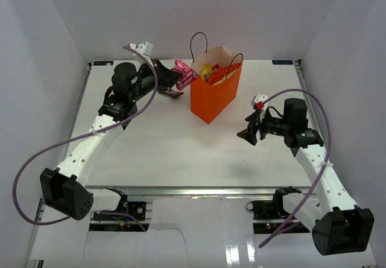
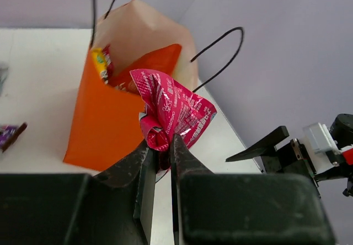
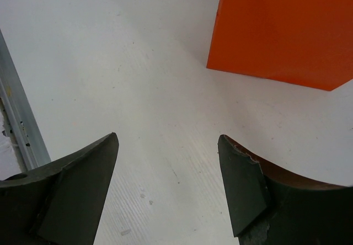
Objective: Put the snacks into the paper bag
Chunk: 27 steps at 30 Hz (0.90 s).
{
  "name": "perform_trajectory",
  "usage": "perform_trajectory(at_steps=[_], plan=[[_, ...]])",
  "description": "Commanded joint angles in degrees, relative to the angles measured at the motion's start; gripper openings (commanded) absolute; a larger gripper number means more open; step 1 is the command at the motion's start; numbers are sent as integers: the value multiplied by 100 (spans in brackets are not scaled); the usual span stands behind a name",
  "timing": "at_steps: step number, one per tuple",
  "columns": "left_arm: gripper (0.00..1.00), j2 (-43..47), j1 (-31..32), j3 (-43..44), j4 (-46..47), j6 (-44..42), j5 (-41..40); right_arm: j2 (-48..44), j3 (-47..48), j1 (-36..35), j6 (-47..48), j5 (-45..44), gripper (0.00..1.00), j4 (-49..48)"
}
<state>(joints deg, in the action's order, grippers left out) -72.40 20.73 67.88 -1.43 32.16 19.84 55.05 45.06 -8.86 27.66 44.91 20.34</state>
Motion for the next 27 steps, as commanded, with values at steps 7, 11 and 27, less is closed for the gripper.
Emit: perform_trajectory(at_steps=[7, 11, 27], plan=[[12, -1679, 792, 1991, -32, -922, -981, 50, -129, 253, 47, 220, 79, -258], [17, -2523, 985, 3131, -462, -1124, -1236, 24, -138, 253, 47, 256, 79, -276], [85, -2403, 1117, 3615, -895, -2222, -1647, -55, -120, 262, 47, 361, 79, -250]])
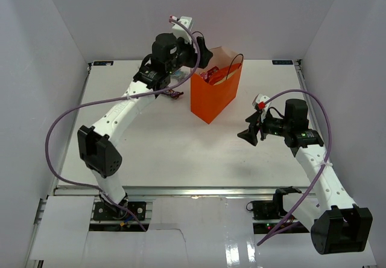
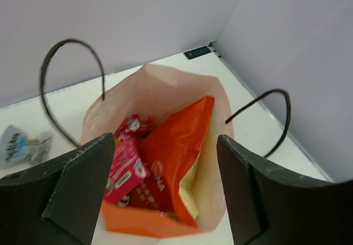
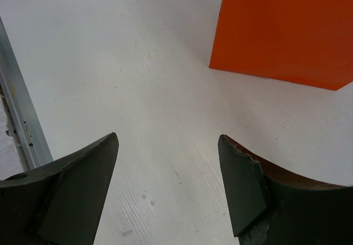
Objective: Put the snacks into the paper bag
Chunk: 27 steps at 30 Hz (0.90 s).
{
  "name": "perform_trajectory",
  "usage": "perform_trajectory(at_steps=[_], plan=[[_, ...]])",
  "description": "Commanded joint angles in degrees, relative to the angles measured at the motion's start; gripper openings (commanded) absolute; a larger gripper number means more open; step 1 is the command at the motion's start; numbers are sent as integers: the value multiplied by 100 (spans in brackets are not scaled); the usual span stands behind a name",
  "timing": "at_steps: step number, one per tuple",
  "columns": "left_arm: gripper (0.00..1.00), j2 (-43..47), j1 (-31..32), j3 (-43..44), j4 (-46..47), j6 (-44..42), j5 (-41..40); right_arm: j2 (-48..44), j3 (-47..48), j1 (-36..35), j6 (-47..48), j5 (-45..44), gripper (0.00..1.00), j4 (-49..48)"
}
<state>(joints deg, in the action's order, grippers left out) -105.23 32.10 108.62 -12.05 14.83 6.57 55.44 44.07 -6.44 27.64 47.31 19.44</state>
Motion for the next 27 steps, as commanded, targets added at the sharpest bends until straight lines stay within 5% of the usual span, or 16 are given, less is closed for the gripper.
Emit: perform_trajectory(at_steps=[1, 6, 10, 17, 27], plan=[[85, 1099, -63, -795, 273, -516, -471, -86, -30, 20, 57, 112, 79, -160], [83, 2524, -1160, -3271, 1160, 936, -431, -51, -22, 20, 66, 86, 79, -160], [81, 2456, -2101, -4004, 1355, 2466, 123, 2, -22, 20, 66, 85, 79, -151], [81, 374, -2550, -3006, 319, 4089, 924, -16, -30, 28, 75, 24, 79, -160], [81, -1368, -2568, -2381, 863, 5301, 1558, 11, -30, 28, 75, 59, 79, -151]])
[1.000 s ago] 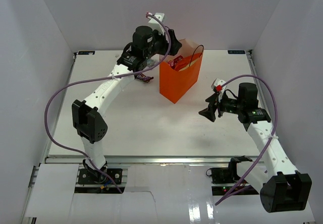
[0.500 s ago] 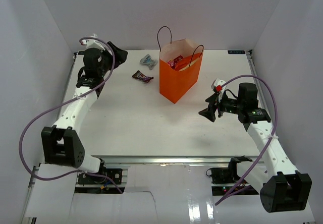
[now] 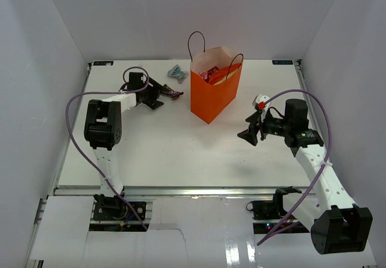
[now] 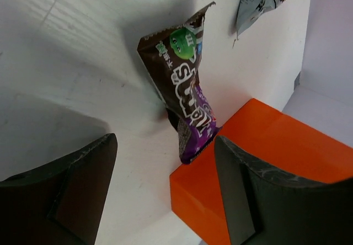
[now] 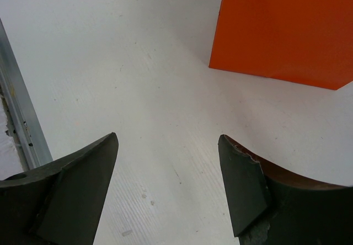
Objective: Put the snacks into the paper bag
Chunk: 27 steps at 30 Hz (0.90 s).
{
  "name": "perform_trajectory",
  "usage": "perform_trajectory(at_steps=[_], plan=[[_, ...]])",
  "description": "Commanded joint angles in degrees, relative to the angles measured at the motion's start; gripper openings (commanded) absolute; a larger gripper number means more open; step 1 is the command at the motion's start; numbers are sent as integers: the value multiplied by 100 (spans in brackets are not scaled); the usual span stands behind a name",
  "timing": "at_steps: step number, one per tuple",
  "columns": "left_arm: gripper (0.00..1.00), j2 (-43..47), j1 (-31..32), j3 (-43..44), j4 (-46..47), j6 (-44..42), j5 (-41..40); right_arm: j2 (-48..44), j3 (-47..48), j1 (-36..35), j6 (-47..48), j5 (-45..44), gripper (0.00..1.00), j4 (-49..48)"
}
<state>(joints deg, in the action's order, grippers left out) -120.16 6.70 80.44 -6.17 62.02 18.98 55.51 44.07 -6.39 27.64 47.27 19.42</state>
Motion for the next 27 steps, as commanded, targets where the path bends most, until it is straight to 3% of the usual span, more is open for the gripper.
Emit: perform_trajectory(at_steps=[1, 16, 27], plan=[[81, -15, -28, 463, 275, 653, 317, 4, -22, 24, 75, 72, 79, -149], [74, -649, 121, 744, 240, 1541, -17, 22, -4, 15, 75, 37, 79, -158], [43, -966, 288, 1000, 37, 1770, -325, 4, -4, 15, 75, 20, 79, -158]])
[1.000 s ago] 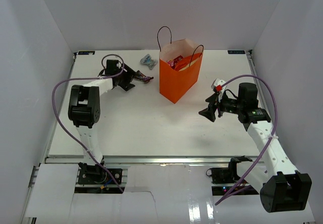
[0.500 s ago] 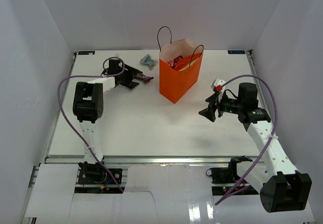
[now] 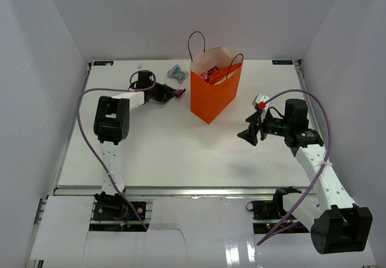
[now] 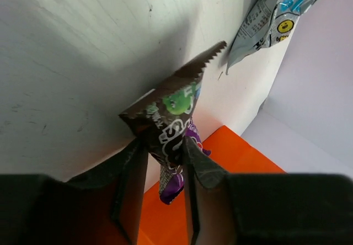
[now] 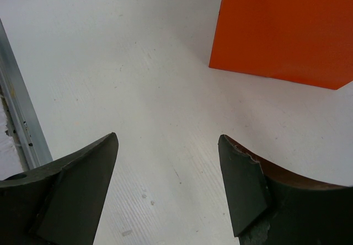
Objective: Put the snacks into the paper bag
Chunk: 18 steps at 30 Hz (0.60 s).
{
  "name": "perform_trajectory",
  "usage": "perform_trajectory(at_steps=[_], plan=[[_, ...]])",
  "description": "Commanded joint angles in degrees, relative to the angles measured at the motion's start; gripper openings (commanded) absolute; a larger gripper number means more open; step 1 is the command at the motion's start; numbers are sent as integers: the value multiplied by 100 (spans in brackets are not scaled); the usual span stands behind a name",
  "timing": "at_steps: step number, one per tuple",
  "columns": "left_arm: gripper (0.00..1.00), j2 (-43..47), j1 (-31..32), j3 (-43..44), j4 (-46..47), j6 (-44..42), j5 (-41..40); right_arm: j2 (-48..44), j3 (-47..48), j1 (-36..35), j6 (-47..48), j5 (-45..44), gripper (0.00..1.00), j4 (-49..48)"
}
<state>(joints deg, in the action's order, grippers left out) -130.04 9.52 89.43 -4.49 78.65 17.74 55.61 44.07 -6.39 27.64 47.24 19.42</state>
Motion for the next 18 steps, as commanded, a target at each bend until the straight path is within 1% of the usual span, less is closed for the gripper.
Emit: perform_trajectory(at_steps=[1, 4, 6, 8, 9, 10, 11, 12, 13, 14, 15, 16, 17, 18], plan=[[39, 48, 6, 84, -114, 80, -200, -7, -4, 15, 75, 22, 79, -158], [30, 232, -3, -30, 18, -148, -192, -16, -13, 15, 75, 31, 79, -158], [26, 391, -3, -101, 80, -490, -192, -42, -13, 15, 66, 31, 79, -158], [24, 714, -3, -127, 141, -823, -192, -51, -4, 15, 75, 22, 79, -158], [23, 856, -20, -162, 150, -1208, -218, -68, -13, 15, 75, 22, 79, -158], [23, 1023, -12, -206, 176, -1421, -244, -77, -13, 15, 66, 22, 79, -158], [21, 1390, -11, -250, 212, -1640, -279, -86, -13, 15, 75, 13, 79, -158], [21, 1602, -11, -381, 238, -2139, -323, -95, -13, 15, 75, 13, 79, -158], [20, 1831, -11, -452, 290, -2405, -350, -95, -13, 15, 75, 13, 79, -158], [18, 2311, -3, -531, 317, -2651, -367, -103, -22, 15, 75, -4, 79, -149], [18, 2569, -3, -740, 361, -2897, -359, -103, -13, 24, 84, -5, 79, -158], [17, 2832, 6, -873, 405, -3352, -376, -103, -13, 24, 84, -13, 79, -158], [17, 3105, 24, -988, 597, -3574, -350, -112, -13, 24, 84, -13, 79, -149], [16, 3647, 41, -1241, 816, -3820, -263, -112, -22, 24, 93, -13, 79, -158]])
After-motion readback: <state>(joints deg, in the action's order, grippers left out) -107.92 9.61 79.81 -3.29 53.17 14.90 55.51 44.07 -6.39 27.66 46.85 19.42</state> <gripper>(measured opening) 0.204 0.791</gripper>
